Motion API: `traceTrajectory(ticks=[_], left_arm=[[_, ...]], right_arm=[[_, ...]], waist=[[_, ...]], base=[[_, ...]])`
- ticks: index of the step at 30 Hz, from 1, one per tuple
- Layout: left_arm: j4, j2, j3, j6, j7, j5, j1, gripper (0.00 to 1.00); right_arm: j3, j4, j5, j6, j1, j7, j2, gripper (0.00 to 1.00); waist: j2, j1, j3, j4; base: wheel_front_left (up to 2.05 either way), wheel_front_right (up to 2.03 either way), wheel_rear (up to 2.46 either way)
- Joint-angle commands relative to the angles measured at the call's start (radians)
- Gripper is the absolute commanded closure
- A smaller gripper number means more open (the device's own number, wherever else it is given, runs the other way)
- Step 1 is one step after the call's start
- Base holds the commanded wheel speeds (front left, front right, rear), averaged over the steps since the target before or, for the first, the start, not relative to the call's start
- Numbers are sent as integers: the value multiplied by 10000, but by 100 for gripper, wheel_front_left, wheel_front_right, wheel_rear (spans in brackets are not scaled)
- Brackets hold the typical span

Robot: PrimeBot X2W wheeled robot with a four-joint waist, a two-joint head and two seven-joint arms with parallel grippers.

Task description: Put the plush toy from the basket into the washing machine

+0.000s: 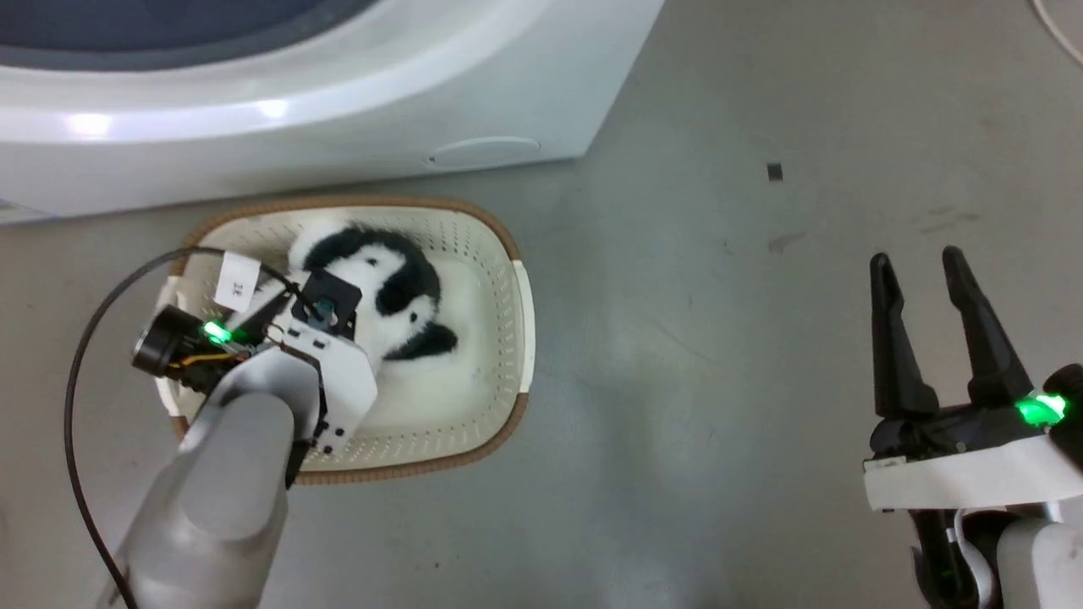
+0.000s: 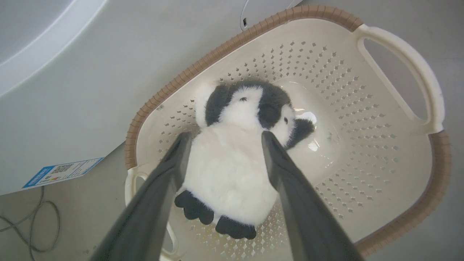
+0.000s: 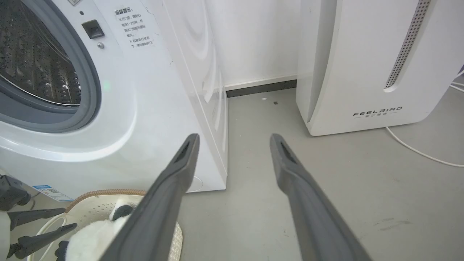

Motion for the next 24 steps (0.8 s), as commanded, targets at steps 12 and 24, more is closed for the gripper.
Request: traceTrajectory(ticks=[12,24], left_arm=[[1396,554,-831,31,815,383,-1481,0],[2630,877,-1335,-195,1382,276,-2623,0]], right_arm=[[-150,-428,479,-4,-505,-352,5,0],[-135,-647,908,-5,-785,-601,5,0]], waist=[[0,-2,1498,-274],[0,-2,2586,-465]], base=[[0,0,0],[0,0,0]])
